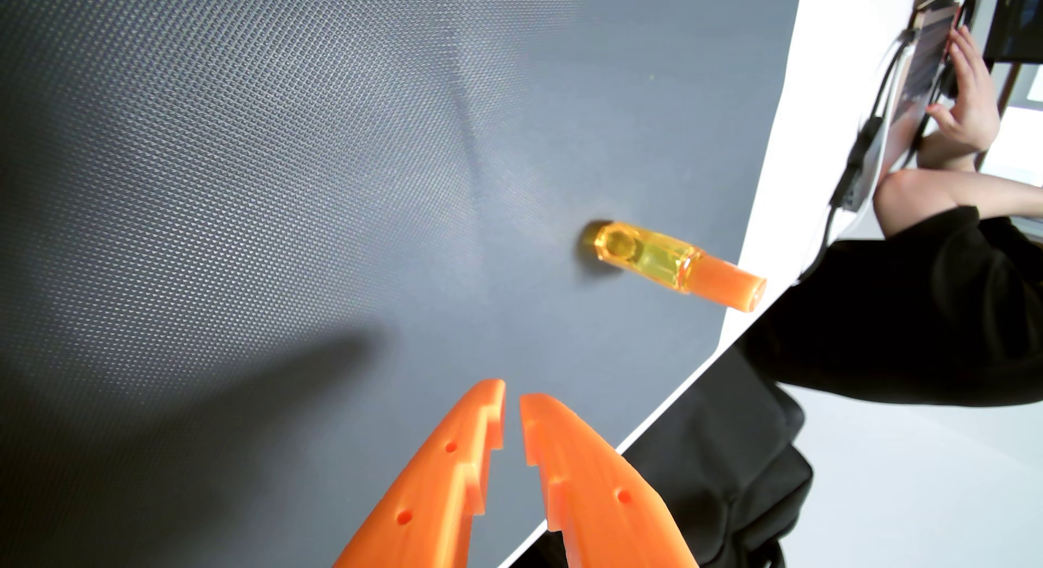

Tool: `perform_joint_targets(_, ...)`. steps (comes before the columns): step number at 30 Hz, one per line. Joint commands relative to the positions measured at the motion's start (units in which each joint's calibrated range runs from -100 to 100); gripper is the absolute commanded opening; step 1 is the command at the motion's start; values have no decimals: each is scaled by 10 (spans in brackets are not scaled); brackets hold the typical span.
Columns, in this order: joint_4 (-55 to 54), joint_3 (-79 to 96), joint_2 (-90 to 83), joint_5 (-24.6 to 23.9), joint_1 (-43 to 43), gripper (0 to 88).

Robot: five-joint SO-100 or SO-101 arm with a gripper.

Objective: Grab the eyedrops

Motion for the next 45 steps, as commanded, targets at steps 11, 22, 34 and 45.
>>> perform_joint_targets(11, 2, -2, -4, 2, 2, 6)
perform_joint_targets(22, 2, -2, -4, 2, 2, 6)
perform_joint_targets(34, 1, -2, -4, 2, 2, 6)
perform_joint_targets(45, -31, -45, 4, 3, 2, 6)
